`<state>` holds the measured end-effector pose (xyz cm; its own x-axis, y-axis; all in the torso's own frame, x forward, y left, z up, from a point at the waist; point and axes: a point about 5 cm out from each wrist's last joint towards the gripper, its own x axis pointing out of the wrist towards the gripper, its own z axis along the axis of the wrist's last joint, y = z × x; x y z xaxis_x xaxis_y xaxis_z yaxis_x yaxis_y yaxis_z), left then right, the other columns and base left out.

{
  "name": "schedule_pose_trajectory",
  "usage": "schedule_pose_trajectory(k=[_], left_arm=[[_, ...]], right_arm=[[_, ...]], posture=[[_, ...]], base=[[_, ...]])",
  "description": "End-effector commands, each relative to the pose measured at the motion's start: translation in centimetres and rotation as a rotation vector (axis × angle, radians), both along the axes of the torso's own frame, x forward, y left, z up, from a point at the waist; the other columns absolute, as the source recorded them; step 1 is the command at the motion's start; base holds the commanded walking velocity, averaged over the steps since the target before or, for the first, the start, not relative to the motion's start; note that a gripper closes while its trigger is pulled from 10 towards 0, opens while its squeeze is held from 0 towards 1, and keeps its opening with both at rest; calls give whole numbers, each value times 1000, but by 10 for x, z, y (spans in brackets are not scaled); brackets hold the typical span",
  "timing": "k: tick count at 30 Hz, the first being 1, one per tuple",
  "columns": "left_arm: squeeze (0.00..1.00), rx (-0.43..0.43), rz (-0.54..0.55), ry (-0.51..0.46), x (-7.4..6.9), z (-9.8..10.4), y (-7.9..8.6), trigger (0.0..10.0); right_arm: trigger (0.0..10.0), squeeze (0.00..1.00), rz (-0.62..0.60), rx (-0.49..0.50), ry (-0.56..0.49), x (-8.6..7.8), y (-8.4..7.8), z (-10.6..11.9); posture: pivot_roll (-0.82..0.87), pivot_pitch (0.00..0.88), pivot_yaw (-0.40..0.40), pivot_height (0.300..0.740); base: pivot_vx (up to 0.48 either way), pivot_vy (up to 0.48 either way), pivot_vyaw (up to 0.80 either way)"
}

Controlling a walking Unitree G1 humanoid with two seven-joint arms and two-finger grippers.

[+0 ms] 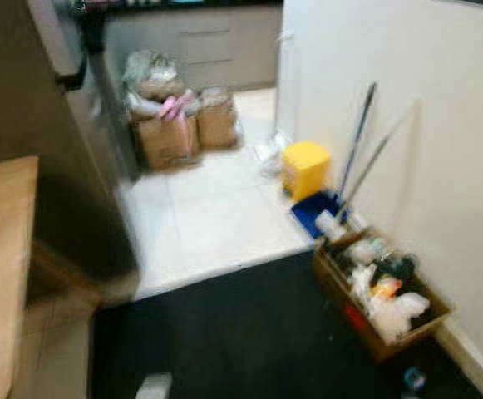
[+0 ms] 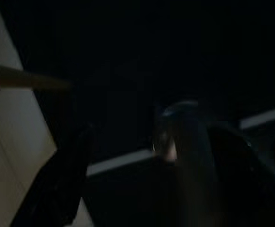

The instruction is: Restocking fridge

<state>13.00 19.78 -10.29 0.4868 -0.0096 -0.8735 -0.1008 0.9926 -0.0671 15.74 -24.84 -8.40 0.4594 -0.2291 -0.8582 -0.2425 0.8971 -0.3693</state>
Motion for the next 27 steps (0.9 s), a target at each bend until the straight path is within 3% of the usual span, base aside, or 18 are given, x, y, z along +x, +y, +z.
schedule_pose_trajectory(k=[1,27], left_arm=[[0,-8,-10,-18,6,2,-4,10000],[0,-9,-12,3,0,-1,-5,10000]], right_arm=[[10000,0,-19,-30,52,-16,-10,-3],[10000,0,-25,-35,53,-15,-13,-2]], posture=[[-66,0,28,740],[-72,0,25,740]], base=[[345,0,0],[346,0,0]])
